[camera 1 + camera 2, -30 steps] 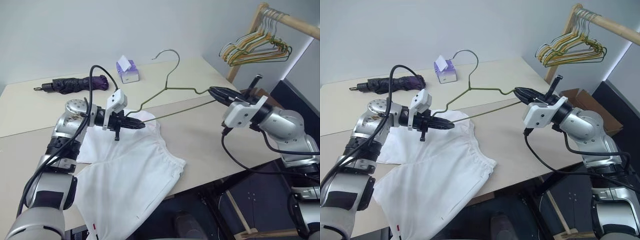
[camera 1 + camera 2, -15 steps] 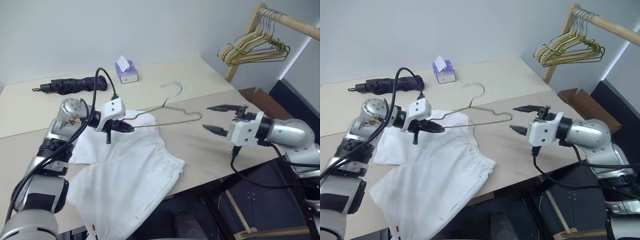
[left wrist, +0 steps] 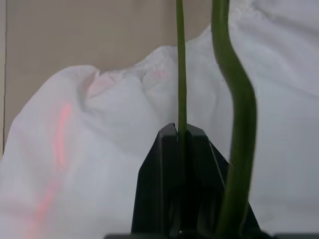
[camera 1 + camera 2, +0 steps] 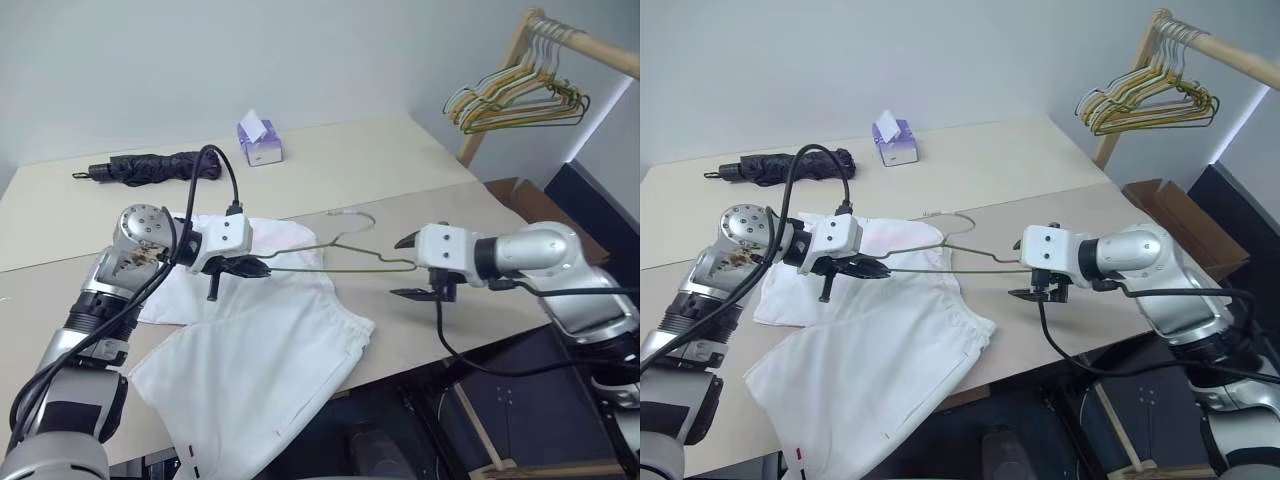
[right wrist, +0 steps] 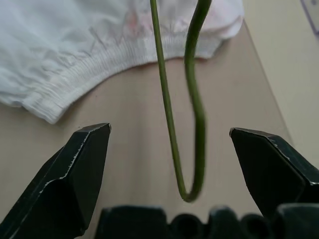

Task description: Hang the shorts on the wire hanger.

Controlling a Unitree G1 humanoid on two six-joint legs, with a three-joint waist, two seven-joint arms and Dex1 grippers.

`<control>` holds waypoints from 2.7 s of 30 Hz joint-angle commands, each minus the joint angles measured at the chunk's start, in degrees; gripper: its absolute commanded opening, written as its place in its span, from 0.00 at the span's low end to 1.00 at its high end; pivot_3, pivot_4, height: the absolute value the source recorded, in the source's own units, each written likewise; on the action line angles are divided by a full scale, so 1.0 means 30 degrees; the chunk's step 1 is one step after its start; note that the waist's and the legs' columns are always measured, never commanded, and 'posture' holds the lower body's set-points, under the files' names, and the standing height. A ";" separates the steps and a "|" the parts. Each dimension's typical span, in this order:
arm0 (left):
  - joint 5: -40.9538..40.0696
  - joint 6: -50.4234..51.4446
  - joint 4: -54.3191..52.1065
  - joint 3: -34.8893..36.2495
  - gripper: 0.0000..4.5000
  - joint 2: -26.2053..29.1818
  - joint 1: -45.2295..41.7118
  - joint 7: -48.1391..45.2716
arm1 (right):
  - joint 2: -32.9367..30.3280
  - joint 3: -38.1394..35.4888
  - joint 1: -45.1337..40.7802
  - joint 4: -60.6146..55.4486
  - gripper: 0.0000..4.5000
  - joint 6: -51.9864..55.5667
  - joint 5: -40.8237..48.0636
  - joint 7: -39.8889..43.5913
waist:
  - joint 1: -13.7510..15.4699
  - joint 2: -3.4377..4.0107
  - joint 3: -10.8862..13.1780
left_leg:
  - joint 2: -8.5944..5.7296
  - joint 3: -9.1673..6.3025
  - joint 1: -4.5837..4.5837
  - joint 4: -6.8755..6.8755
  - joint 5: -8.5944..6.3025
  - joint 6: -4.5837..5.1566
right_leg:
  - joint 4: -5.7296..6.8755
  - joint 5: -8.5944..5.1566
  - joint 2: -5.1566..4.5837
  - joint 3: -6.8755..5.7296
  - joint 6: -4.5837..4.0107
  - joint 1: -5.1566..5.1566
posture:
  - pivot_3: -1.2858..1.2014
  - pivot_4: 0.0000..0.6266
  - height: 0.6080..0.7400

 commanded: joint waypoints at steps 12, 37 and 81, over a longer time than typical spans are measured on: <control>-0.0414 0.0254 -0.1285 0.0386 0.00 0.0589 0.0294 -0.0056 | 0.1130 0.0141 -0.1377 -0.0195 0.33 0.0719 -0.1295 0.0703 | 0.0232 -0.0001 -0.0007 | -0.0016 -0.0005 -0.0025 0.0014 0.0019 -0.0034 | 0.0001 0.0006 -0.0022 -0.0016 0.0012 -0.0005 | 0.43 0.00 1.00; -0.3308 -0.0730 0.1112 0.3571 0.81 0.1390 0.0988 -0.1204 | -0.1786 -0.5066 0.6513 -0.3946 0.00 0.5088 0.3835 0.2568 | 0.0787 -0.0006 -0.0022 | -0.0025 -0.0014 -0.0044 0.0038 -0.0049 0.0080 | -0.0017 0.0017 -0.0036 -0.0035 0.0037 0.0006 | 0.43 0.06 1.00; -0.9120 0.5526 -0.9951 0.6565 1.00 0.1744 0.8135 0.2323 | -0.5434 -0.0993 0.3466 0.5665 0.00 1.5602 1.1676 1.0545 | 0.3189 0.0011 -0.0007 | -0.0013 0.0060 0.0030 0.0037 -0.0108 0.0164 | -0.0124 0.0018 -0.0007 0.0041 0.0041 0.0024 | 0.47 0.08 1.00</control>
